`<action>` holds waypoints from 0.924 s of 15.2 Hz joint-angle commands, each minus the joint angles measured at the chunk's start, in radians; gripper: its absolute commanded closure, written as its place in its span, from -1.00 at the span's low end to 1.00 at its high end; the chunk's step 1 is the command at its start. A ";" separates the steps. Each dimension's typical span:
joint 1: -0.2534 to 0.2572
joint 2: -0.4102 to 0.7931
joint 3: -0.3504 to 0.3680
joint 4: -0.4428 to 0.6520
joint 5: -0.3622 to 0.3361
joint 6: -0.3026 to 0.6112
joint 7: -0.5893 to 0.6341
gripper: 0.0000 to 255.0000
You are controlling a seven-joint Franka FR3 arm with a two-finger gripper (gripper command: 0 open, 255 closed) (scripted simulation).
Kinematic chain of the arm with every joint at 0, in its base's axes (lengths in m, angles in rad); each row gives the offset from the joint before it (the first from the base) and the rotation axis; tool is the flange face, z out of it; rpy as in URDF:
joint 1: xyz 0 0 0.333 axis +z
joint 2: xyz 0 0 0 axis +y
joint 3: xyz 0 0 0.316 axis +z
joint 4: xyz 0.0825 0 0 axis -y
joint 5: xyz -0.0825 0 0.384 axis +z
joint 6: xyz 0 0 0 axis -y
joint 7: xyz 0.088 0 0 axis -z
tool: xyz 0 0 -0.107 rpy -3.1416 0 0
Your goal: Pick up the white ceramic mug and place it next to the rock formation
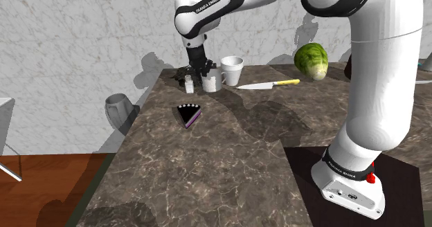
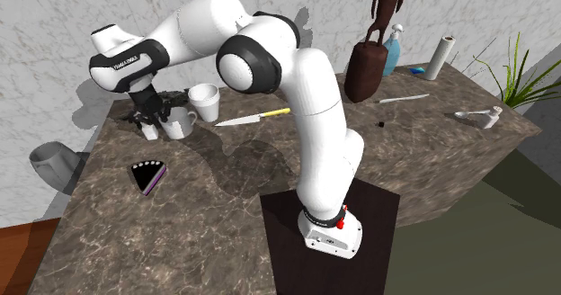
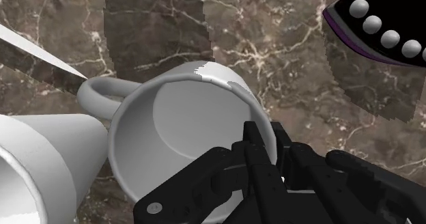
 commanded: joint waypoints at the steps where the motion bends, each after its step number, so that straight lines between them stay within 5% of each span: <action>1: 0.000 0.011 -0.001 -0.011 -0.002 0.022 0.001 1.00; 12: 0.001 0.028 -0.002 -0.036 -0.005 0.065 0.003 1.00; 13: 0.001 0.028 -0.002 -0.036 -0.005 0.065 0.003 -1.00; 14: 0.001 0.028 -0.002 -0.036 -0.005 0.065 0.003 -1.00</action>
